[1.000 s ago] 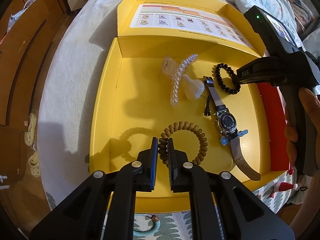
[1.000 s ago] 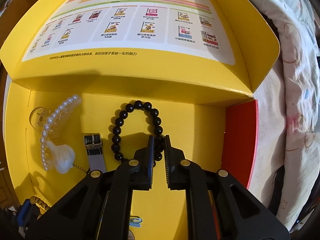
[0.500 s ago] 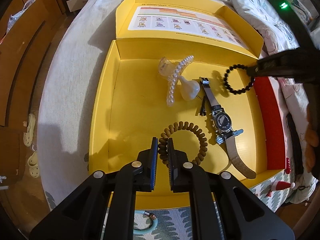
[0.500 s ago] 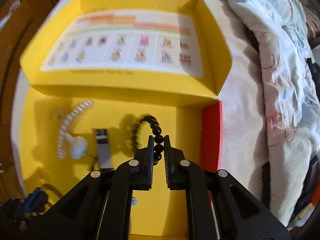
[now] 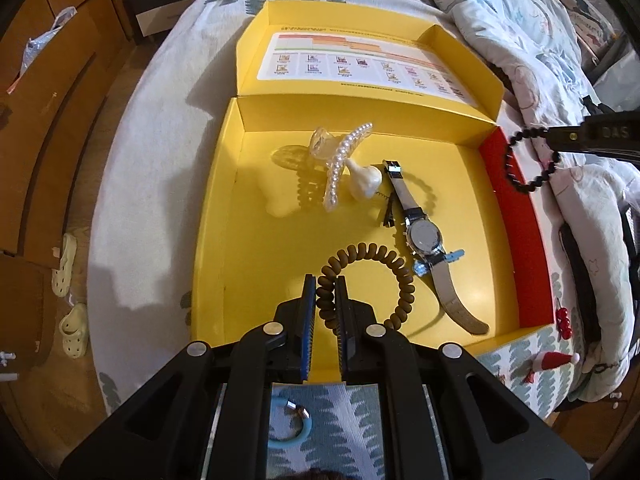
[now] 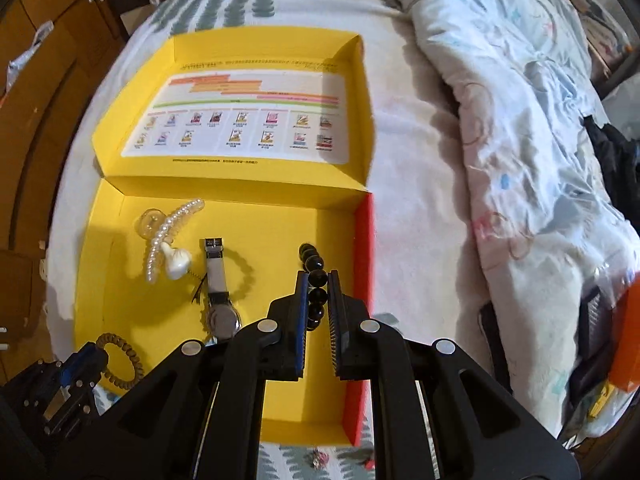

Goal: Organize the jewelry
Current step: 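Lift both bracelets out of the box and carry them onto the bedspread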

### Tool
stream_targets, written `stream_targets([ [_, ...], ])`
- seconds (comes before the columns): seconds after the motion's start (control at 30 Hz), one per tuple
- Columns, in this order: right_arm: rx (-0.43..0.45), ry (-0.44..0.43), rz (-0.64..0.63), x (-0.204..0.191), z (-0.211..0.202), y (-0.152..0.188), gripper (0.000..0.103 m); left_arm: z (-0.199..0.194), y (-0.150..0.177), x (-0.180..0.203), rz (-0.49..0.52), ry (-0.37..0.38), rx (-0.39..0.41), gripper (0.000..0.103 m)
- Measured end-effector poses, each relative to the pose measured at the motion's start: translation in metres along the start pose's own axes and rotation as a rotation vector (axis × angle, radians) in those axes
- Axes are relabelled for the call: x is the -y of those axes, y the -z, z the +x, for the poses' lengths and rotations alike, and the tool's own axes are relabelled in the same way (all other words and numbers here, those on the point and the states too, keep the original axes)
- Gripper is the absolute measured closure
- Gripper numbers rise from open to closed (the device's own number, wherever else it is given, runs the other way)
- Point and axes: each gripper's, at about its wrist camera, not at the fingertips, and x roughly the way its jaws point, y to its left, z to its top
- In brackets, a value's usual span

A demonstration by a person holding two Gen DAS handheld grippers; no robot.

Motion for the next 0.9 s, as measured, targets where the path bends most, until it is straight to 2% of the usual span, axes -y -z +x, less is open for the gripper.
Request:
stream_targets([
  [0.27, 0.042, -0.017, 0.057, 0.04, -0.046, 0.042, 0.092, -0.042, 0.028, 0.001, 0.012, -0.025, 0.059, 0.093],
  [0.5, 0.057, -0.01, 0.082, 0.07, -0.068, 0.094, 0.092, -0.077, 0.072, -0.011, 0.001, -0.056, 0.1, 0.093],
  [0.9, 0.072, -0.013, 0.16, 0.124, -0.082, 0.2, 0.092, -0.087, 0.156, -0.048, -0.027, -0.11, 0.089, 0.093],
])
